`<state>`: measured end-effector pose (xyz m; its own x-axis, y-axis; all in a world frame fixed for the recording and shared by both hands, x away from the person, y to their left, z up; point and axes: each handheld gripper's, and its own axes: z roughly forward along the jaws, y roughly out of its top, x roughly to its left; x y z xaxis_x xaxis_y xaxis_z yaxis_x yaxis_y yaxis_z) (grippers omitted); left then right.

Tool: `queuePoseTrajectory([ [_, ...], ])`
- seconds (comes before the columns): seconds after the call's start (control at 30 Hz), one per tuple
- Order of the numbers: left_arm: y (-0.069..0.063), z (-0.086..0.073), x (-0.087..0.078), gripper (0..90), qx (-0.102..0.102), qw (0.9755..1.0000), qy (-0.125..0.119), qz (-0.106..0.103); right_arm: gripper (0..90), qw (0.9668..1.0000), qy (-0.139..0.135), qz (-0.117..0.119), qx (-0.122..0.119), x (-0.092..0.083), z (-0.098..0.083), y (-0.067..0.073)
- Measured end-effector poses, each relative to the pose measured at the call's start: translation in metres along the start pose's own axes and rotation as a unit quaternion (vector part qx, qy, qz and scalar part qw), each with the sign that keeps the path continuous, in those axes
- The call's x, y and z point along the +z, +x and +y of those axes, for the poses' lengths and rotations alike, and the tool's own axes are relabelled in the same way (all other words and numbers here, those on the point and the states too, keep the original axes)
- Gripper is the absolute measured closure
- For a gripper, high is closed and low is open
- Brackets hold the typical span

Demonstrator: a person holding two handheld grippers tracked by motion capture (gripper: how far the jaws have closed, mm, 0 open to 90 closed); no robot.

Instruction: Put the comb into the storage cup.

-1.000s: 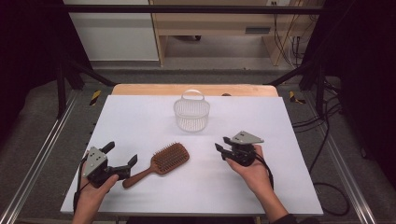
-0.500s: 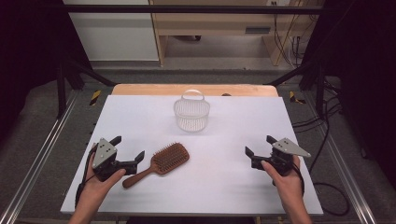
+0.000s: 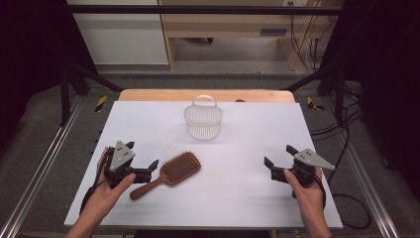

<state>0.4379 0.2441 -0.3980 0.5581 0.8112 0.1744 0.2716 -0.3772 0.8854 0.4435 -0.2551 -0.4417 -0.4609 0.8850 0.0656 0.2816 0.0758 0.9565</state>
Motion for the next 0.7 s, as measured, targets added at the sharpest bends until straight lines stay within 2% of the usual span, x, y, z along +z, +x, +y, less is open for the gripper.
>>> queuePoseTrajectory([
  [0.1,-0.001,-0.001,0.005,2.3,0.017,0.9994,0.030,-0.003,5.6,1.0000,0.001,-0.004,0.002,0.000,-0.001,0.000],
  [0.13,-0.002,-0.002,0.006,2.4,0.015,0.9990,0.042,-0.008,5.6,1.0000,0.002,-0.005,0.000,0.000,-0.001,0.000],
  [0.17,-0.002,-0.002,0.006,2.4,0.015,0.9990,0.042,-0.008,5.6,1.0000,0.002,-0.005,0.000,0.000,-0.001,0.000],
  [0.3,-0.004,-0.005,0.011,2.7,0.020,0.9972,0.068,-0.025,5.7,0.9999,0.011,-0.006,-0.002,0.003,-0.003,0.001],
  [0.33,-0.005,-0.006,0.013,2.7,0.025,0.9963,0.077,-0.029,5.7,0.9999,0.011,-0.006,-0.002,0.003,-0.003,0.001],
  [0.37,-0.006,-0.007,0.016,2.9,0.030,0.9944,0.093,-0.040,5.8,0.9999,0.014,-0.006,-0.007,0.003,-0.003,0.001],
  [0.4,-0.006,-0.007,0.016,3.2,0.030,0.9944,0.093,-0.040,5.8,0.9999,0.014,-0.006,-0.007,0.003,-0.003,0.001],
  [0.53,-0.009,-0.010,0.021,5.2,0.042,0.9910,0.117,-0.051,5.9,0.9997,0.021,-0.007,-0.010,0.005,-0.004,0.003],
  [0.57,-0.009,-0.010,0.021,5.4,0.042,0.9910,0.117,-0.051,5.9,0.9997,0.021,-0.006,-0.011,0.005,-0.004,0.002],
  [0.67,-0.010,-0.013,0.023,5.5,0.040,0.9889,0.131,-0.057,5.9,0.9997,0.023,-0.006,-0.010,0.005,-0.005,0.003],
  [0.7,-0.011,-0.015,0.025,7.6,0.041,0.9866,0.145,-0.063,5.9,0.9996,0.025,-0.005,-0.012,0.006,-0.005,0.003],
])
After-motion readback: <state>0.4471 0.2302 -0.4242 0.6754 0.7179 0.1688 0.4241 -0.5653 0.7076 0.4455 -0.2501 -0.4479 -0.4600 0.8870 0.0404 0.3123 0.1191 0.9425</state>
